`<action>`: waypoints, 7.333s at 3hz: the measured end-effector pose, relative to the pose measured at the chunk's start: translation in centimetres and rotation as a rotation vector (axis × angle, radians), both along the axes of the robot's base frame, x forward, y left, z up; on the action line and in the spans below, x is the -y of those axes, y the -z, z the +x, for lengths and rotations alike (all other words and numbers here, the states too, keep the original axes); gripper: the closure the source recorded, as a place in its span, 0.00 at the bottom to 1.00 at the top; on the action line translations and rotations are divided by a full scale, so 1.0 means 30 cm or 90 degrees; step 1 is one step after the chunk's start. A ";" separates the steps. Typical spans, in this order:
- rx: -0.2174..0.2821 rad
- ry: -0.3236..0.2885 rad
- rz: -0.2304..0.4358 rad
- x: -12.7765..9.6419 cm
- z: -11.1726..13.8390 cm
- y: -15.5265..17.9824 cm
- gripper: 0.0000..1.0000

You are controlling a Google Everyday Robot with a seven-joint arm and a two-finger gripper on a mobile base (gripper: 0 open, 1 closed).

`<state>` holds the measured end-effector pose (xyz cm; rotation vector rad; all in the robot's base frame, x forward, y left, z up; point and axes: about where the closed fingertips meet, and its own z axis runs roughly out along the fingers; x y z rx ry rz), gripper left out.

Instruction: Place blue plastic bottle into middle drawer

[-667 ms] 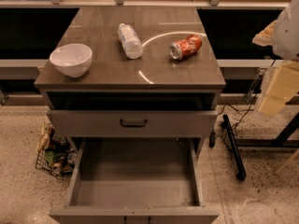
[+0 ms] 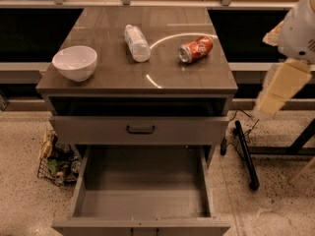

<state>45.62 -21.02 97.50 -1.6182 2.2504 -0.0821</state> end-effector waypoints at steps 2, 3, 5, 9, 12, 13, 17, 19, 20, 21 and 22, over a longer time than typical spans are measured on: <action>0.003 0.151 0.182 -0.148 0.261 0.047 0.00; 0.013 0.226 0.263 -0.236 0.392 0.067 0.00; 0.146 0.356 0.282 -0.363 0.707 0.062 0.00; 0.205 0.432 0.305 -0.479 0.962 0.067 0.00; 0.142 0.453 0.328 -0.730 1.120 0.209 0.00; 0.132 0.457 0.313 -0.776 1.163 0.273 0.04; 0.114 0.448 0.287 -0.856 1.202 0.394 0.52; 0.134 0.424 0.281 -0.747 1.121 0.309 1.00; 0.135 0.415 0.299 -0.679 0.969 0.199 1.00; 0.116 0.428 0.335 -0.636 0.783 0.131 1.00; 0.095 0.423 0.338 -0.571 0.524 0.173 1.00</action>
Offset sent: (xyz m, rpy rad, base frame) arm 0.1422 0.0756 -0.0099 0.5410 -0.0398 -0.4264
